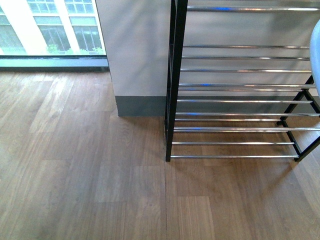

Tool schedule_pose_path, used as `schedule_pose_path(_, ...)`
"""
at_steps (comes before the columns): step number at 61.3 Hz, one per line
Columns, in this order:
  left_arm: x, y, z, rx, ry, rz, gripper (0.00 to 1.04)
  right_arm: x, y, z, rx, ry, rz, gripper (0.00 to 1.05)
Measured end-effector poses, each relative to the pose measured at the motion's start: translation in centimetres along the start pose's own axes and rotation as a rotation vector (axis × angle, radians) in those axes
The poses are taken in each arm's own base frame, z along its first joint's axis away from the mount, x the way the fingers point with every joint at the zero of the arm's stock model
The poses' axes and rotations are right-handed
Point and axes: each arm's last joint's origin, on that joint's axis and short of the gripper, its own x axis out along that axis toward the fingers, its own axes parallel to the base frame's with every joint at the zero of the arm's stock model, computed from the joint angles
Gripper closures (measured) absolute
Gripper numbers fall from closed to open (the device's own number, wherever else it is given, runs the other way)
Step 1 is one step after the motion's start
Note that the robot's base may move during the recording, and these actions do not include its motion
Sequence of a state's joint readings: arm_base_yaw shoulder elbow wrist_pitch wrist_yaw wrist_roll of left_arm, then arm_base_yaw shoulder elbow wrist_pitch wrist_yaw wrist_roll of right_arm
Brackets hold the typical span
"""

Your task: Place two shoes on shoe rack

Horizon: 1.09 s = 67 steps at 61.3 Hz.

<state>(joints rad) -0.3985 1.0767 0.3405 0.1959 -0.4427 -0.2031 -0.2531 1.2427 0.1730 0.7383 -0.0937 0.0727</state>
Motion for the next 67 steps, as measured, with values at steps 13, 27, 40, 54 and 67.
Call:
schedule_pose_path(13, 0.0, 0.0, 0.0, 0.0, -0.001, 0.0, 1.03, 0.0, 0.0, 0.0, 0.002, -0.001, 0.0, 1.03)
schedule_pose_path(27, 0.0, 0.0, 0.0, -0.001, 0.0, 0.0, 1.03, 0.0, 0.1, -0.1, -0.017, -0.082, 0.077, 1.03)
schedule_pose_path(40, 0.0, 0.0, 0.0, 0.0, 0.0, 0.001, 1.03, -0.1, 2.1, 3.1, -0.041, -0.242, 0.173, 1.03)
schedule_pose_path(54, 0.0, 0.0, 0.0, 0.0, 0.0, 0.0, 1.03, 2.9, 4.7, 7.1, -0.043, -0.161, 0.197, 1.03)
schedule_pose_path(67, 0.0, 0.0, 0.0, 0.0, 0.0, 0.0, 1.03, 8.0, 6.7, 10.9, -0.069, -0.073, 0.139, 1.03)
